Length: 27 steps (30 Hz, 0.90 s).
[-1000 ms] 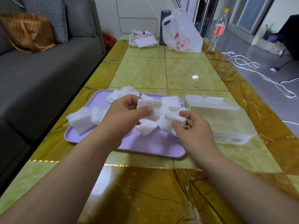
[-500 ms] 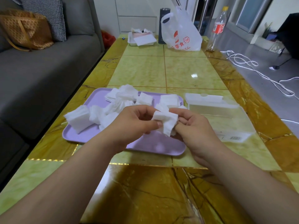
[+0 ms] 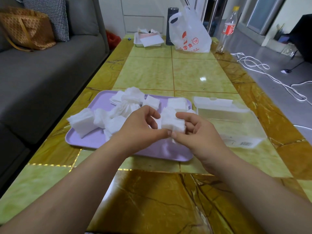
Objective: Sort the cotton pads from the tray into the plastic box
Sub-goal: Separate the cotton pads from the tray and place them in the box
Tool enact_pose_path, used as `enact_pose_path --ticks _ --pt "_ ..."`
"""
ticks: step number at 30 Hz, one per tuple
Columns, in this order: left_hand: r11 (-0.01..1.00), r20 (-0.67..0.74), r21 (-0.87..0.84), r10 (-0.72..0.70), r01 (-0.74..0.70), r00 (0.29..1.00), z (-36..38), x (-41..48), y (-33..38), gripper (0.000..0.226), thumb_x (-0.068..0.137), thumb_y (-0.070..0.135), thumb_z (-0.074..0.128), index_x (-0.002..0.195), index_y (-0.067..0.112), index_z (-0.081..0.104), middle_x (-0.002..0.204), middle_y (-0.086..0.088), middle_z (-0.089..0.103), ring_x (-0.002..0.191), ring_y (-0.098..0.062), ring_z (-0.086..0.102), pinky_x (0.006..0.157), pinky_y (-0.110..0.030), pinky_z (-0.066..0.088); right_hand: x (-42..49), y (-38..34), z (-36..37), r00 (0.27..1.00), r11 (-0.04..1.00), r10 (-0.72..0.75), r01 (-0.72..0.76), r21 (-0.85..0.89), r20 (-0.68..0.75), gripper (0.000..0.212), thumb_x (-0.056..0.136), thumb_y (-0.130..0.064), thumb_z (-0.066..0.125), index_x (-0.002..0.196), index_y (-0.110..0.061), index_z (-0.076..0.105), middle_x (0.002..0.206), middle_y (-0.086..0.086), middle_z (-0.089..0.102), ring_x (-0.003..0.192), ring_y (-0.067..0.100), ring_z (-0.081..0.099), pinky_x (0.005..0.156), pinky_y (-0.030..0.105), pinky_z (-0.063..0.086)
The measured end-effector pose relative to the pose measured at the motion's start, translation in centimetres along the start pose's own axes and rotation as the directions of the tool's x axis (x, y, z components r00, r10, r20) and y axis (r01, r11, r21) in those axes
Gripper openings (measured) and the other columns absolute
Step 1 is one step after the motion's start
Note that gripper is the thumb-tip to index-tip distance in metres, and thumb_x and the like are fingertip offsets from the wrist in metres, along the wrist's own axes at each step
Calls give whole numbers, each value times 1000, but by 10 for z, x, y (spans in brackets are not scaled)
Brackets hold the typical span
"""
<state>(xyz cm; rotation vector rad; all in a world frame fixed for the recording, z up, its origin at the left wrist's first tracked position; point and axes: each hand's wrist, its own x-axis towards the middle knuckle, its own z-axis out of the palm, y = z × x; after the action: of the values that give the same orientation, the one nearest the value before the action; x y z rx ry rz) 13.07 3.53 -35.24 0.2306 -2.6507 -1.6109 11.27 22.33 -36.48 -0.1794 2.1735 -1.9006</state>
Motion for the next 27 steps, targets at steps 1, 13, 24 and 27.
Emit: enact_pose_path --ticks 1,13,24,27 --pt "999 30 31 8 -9 1000 0 -1 -1 48 72 31 91 111 30 64 77 3 67 58 -1 56 55 -15 44 0 1 1 1000 1000 -2 2 -25 -7 55 86 5 73 134 -20 60 116 9 76 107 22 73 99 41 57" --pt "962 215 262 19 -77 976 7 0 -10 29 72 36 85 95 32 69 72 4 72 63 -8 64 62 -31 50 -9 5 17 1000 911 -7 14 -411 18 65 91 3 55 147 -28 48 134 -7 53 106 4 54 75 0 39" --pt "864 311 441 107 -243 944 23 -6 -6 28 89 22 66 73 28 44 70 9 53 64 -4 50 52 -20 29 -14 10 33 999 970 16 -6 -245 41 93 77 15 43 156 -35 34 153 -6 40 127 9 50 91 12 50" --pt "903 256 368 131 -221 958 15 -6 -6 15 88 27 68 80 25 55 72 6 60 66 -7 56 53 -18 37 -14 3 26 999 964 -16 29 -265 51 83 85 13 43 153 -35 38 142 -1 48 105 11 58 67 3 47"
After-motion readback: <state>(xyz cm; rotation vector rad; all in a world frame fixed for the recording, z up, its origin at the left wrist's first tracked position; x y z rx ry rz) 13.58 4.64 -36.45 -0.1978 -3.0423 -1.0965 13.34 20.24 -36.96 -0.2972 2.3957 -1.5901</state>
